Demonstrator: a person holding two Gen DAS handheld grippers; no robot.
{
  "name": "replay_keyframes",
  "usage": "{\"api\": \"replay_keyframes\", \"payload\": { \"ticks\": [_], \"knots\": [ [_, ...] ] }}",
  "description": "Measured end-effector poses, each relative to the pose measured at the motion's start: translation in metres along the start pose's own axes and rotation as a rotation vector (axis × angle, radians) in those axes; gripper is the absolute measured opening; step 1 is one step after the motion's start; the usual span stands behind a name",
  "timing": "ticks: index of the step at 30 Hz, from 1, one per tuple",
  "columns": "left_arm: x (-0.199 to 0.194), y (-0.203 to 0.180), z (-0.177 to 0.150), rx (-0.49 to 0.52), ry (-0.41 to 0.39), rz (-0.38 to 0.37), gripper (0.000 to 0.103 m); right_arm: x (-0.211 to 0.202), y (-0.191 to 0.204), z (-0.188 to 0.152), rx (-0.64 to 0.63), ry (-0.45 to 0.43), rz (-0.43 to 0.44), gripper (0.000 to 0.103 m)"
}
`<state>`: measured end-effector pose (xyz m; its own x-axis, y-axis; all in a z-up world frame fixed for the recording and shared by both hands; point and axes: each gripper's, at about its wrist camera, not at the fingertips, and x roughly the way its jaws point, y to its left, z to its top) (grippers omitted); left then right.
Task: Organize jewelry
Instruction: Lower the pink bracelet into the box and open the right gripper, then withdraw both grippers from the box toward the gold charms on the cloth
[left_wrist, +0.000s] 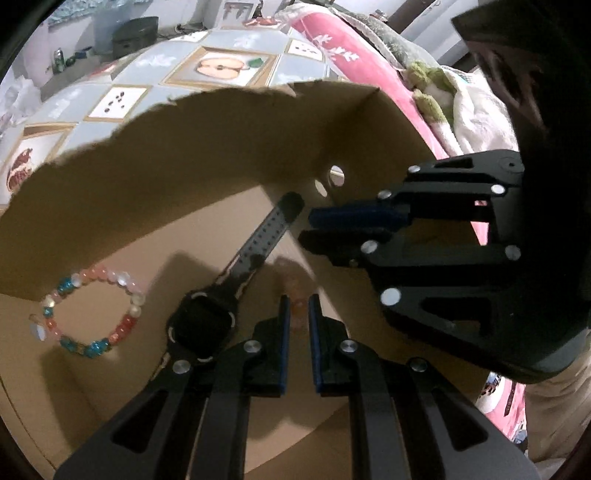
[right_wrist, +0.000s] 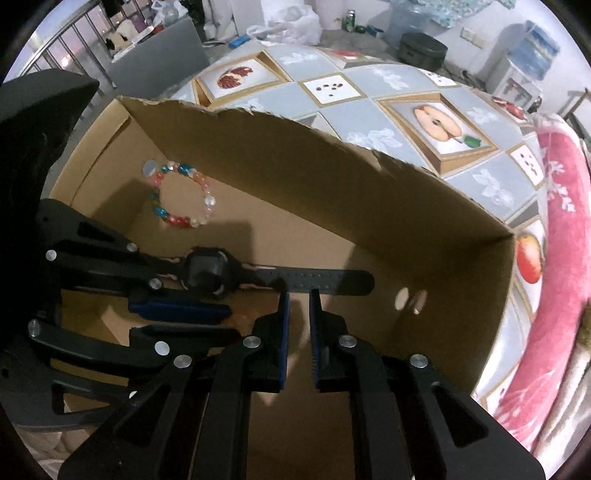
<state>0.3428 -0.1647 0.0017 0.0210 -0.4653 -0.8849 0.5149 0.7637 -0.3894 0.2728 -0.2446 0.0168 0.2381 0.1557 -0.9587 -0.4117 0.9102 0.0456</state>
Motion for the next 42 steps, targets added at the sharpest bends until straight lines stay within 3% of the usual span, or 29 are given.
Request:
{"api": "replay_keyframes", "payload": {
  "ticks": [3,7,16,21,25,28,33,38,42],
  "knots": [
    [0.002,0.002,-0.001,-0.025,0.017,-0.018,0.019,-0.007,-0.003,-0.003,0.012,-0.020,-0.003,0.010],
    [-0.007,0.001,-0.004,-0.029,-0.011,0.002,0.022,-0.021,-0.007,-0.006,0.035,-0.059,-0.001,0.013],
    [-0.048,-0.003,-0.014,-0.039,-0.129,0.054,0.026,-0.049,-0.014,-0.021,0.122,-0.124,0.031,0.017],
    [-0.087,-0.011,-0.037,-0.006,-0.249,0.095,0.026,-0.066,-0.014,-0.034,0.167,-0.169,0.105,0.017],
    [-0.123,-0.019,-0.070,0.005,-0.363,0.078,0.026,-0.083,-0.009,-0.046,0.196,-0.222,0.175,0.019],
    [-0.146,-0.024,-0.105,0.017,-0.455,0.080,0.026,-0.105,0.001,-0.066,0.205,-0.308,0.214,0.019],
    [-0.169,-0.025,-0.174,0.002,-0.571,0.090,0.040,-0.139,0.027,-0.124,0.211,-0.452,0.240,0.028],
    [-0.163,-0.022,-0.237,-0.037,-0.582,0.152,0.047,-0.138,0.057,-0.188,0.230,-0.500,0.222,0.035],
    [-0.134,-0.019,-0.273,-0.065,-0.534,0.221,0.049,-0.113,0.071,-0.224,0.288,-0.476,0.229,0.035]
  ]
}}
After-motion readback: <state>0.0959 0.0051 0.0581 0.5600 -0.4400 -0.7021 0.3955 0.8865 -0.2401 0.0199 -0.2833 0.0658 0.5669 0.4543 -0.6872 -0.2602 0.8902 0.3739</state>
